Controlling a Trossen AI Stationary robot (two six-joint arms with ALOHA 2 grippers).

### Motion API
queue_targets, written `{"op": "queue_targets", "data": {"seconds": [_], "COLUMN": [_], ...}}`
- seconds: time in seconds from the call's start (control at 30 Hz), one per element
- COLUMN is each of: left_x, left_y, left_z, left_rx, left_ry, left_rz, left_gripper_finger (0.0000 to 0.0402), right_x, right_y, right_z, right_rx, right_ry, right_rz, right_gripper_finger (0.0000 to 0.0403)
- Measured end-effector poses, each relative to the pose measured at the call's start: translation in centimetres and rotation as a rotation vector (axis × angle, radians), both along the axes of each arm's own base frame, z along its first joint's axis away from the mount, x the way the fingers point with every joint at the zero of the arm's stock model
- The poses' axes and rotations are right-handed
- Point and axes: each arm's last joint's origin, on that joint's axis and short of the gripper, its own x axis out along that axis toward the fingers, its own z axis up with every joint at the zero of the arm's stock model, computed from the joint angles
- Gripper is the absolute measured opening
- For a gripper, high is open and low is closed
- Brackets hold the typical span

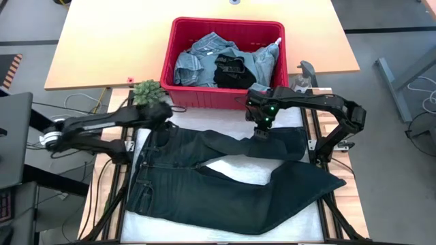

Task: Fold Laundry from Bin
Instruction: Fold the black pants

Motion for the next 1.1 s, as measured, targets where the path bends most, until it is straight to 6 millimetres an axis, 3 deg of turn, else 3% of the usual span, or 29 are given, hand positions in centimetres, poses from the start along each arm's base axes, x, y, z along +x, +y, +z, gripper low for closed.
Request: {"op": "queue_targets", "data": {"seconds": [0.27, 0.57, 0.83, 1.1], "left_x": [1.9, 2.3, 2.2, 2.6], "left_y": [2.9, 3.9, 4.2, 5.0], "left_z": [-3.4, -5.3, -5.6, -8.3], "left_rx": [-0.15, -0.134, -0.13, -0.233], "left_ry": [0.038, 0.164, 0.188, 0.242], "left_rz": [-0.193, -0.321, -0.404, -0.448], "left_gripper_finger": [0.016, 0.0158, 0.0158, 0.0157], "right_x": [0.2, 0.6, 1.0, 1.1], "right_y": [-0.1, -0.1, -0.1, -0.2], "right_z": [0.1, 0.1, 0.2, 0.3], "right_rx": [-0.012, -0.025, -0.041, -0.049], "right_ry": [-0.026, -0.057, -0.095, -0.113], "right_rz": [0.0, 0.006, 0.009, 0.009], "right_gripper_finger": [0.0139, 0.0139, 0.0139, 0.0139]}}
